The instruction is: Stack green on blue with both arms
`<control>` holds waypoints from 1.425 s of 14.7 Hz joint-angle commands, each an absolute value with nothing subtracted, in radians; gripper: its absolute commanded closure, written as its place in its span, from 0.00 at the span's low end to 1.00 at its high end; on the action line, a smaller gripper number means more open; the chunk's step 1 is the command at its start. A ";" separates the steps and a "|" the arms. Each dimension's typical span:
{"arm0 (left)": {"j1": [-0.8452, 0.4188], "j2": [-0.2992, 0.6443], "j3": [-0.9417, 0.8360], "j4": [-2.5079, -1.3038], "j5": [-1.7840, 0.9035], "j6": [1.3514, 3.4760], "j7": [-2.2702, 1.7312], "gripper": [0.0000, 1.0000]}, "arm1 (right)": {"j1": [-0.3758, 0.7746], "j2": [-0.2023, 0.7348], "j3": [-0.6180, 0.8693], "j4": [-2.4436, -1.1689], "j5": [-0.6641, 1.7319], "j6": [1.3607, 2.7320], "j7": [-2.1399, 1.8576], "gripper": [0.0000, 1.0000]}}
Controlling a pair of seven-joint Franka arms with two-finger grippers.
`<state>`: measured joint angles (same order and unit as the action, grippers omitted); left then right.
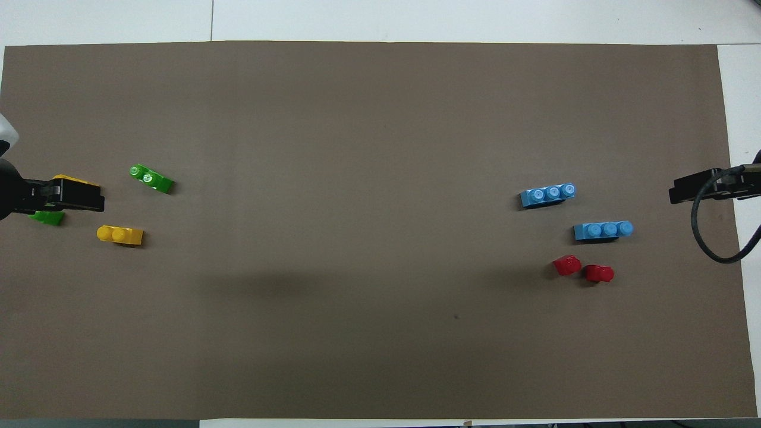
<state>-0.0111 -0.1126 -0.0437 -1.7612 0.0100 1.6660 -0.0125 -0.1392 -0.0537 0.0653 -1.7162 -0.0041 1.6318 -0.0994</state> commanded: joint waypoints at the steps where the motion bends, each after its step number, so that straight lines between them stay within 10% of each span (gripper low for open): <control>1: -0.023 -0.135 -0.035 -1.769 0.000 1.647 -0.005 0.00 | -0.150 -0.049 0.072 -1.709 0.012 1.623 -0.080 0.00; 21: -0.006 -0.156 -0.032 -1.835 -0.002 1.712 -0.208 0.00 | -0.149 -0.012 0.071 -1.713 0.012 1.703 0.099 0.00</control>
